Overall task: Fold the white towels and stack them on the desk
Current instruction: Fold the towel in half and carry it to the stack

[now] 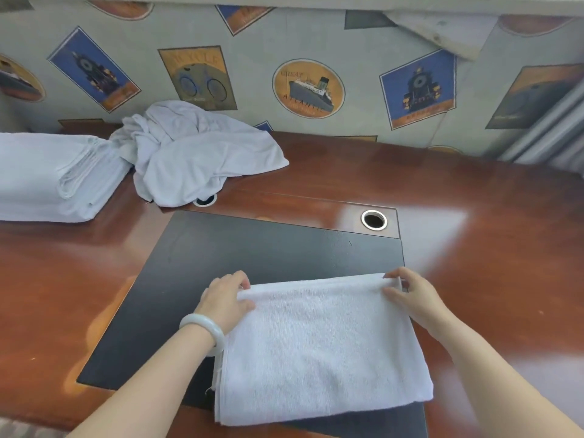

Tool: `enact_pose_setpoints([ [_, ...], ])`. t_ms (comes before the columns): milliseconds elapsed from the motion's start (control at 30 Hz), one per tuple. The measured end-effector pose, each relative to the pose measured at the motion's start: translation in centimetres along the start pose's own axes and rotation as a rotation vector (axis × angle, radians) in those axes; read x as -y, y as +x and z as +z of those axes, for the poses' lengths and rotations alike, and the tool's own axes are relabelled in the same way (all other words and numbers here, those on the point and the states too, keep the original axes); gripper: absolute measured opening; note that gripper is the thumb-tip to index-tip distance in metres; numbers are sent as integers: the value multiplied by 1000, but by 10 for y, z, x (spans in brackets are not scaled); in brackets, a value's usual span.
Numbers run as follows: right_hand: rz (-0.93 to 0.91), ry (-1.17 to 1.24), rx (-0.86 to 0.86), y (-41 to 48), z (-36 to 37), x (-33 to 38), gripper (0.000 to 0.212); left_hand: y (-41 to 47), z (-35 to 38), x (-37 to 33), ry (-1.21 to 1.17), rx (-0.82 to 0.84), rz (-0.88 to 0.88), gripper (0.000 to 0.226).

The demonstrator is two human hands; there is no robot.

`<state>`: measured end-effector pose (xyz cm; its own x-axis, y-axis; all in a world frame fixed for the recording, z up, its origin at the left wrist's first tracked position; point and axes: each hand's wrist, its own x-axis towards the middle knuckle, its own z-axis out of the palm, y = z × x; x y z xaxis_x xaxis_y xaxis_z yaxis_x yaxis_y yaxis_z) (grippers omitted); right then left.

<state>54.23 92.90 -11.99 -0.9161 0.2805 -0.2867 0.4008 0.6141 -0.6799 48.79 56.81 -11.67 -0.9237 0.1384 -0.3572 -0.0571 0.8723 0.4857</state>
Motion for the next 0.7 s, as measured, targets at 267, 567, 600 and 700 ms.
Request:
enact_pose_setpoints([
  [267, -8, 22, 102, 1, -32, 28, 14, -11, -41, 3, -177, 217, 103, 16],
  [567, 122, -11, 107, 42, 17, 21, 8, 26, -14, 22, -217, 96, -130, 10],
  [600, 130, 10, 87, 43, 21, 17, 7, 28, -8, 23, -263, 68, -152, 9],
  [700, 152, 70, 75, 45, 18, 9, 14, 27, -5, 28, -366, 37, -175, 13],
])
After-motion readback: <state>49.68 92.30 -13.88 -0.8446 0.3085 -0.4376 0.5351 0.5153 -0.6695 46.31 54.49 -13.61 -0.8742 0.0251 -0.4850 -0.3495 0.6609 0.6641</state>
